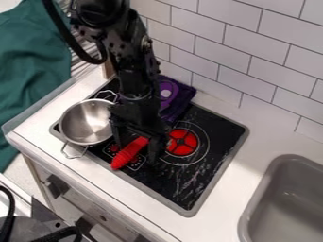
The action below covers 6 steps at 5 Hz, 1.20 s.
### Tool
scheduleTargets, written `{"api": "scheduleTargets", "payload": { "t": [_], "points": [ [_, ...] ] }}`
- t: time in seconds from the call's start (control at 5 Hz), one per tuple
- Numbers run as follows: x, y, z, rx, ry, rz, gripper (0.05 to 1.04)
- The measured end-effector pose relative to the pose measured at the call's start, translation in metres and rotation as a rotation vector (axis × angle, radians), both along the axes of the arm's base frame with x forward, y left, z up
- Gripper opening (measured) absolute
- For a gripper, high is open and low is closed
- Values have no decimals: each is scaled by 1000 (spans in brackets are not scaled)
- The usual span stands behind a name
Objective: Move the red fork to the right side of the stove
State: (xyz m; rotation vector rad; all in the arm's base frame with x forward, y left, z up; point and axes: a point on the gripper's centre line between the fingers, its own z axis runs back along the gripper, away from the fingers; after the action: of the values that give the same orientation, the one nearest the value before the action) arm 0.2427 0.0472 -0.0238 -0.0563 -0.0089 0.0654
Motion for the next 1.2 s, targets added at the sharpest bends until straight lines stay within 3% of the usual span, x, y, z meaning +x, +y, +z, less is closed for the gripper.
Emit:
{"api": "scheduleTargets", "payload": {
  "t": [0.6, 1.0, 1.2],
  "points": [
    [16, 8, -21, 20, 0, 4, 972],
    [20, 10, -24, 38, -7, 15, 397],
    [16, 5, -22, 39, -7, 3, 335]
  ]
}}
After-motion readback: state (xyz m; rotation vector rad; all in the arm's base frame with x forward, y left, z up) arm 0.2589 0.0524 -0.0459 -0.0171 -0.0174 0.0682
